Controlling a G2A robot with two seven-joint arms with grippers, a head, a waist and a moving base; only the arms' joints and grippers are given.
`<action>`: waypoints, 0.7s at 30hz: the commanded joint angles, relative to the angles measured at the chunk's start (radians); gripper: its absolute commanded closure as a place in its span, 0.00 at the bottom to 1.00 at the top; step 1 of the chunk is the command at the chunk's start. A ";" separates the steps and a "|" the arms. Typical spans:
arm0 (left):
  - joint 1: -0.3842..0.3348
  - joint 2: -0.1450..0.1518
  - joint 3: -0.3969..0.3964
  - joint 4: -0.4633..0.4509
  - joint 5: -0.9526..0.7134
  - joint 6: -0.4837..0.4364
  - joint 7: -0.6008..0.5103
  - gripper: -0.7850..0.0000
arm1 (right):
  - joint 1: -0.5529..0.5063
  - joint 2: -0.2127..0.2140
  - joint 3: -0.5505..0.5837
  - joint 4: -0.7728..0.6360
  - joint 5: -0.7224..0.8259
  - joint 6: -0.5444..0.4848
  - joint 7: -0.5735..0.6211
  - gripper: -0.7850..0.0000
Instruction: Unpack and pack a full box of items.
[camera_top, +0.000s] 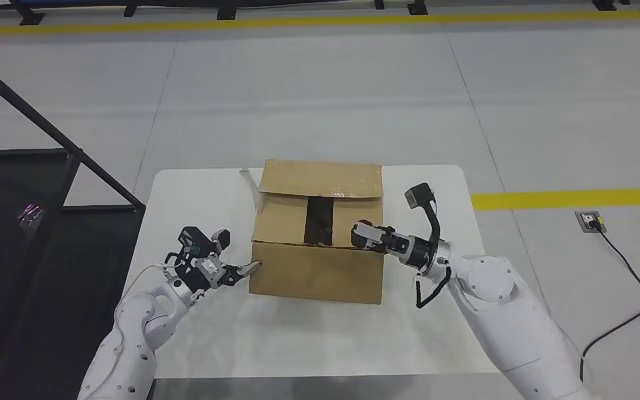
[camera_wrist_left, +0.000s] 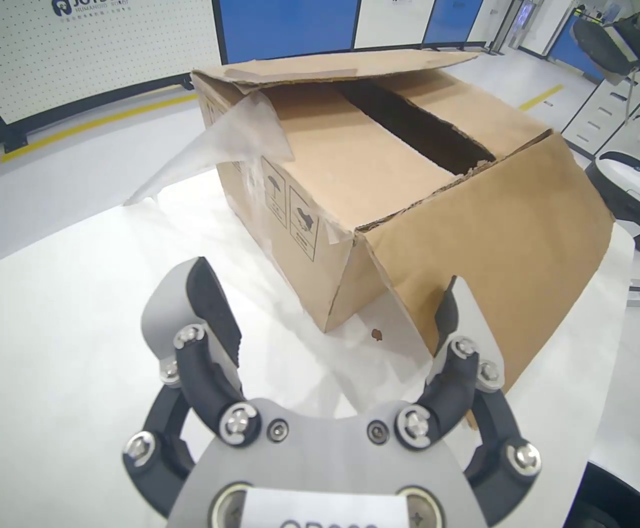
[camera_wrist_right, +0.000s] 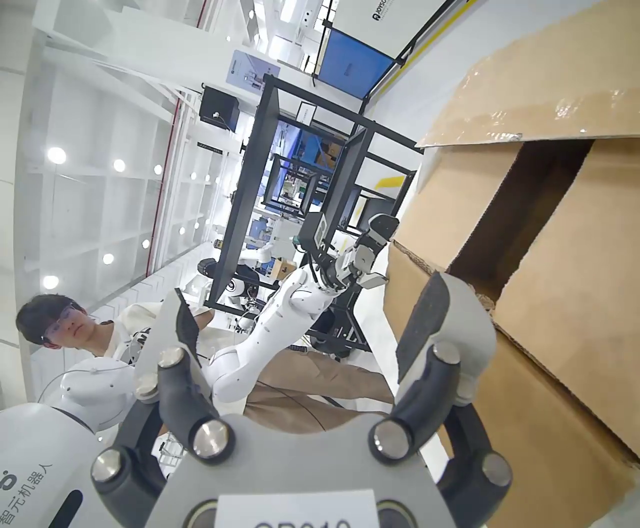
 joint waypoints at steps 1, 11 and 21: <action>0.000 0.000 0.000 0.000 0.001 0.000 0.000 0.00 | 0.000 0.000 0.000 0.000 0.000 0.000 0.000 0.00; 0.015 0.001 0.010 -0.023 0.020 0.001 -0.006 0.00 | 0.129 -0.051 -0.062 0.211 0.165 0.220 -0.165 0.00; 0.035 0.003 0.036 -0.053 0.036 0.045 0.002 0.00 | 0.250 -0.100 -0.113 0.422 0.254 0.283 -0.174 0.00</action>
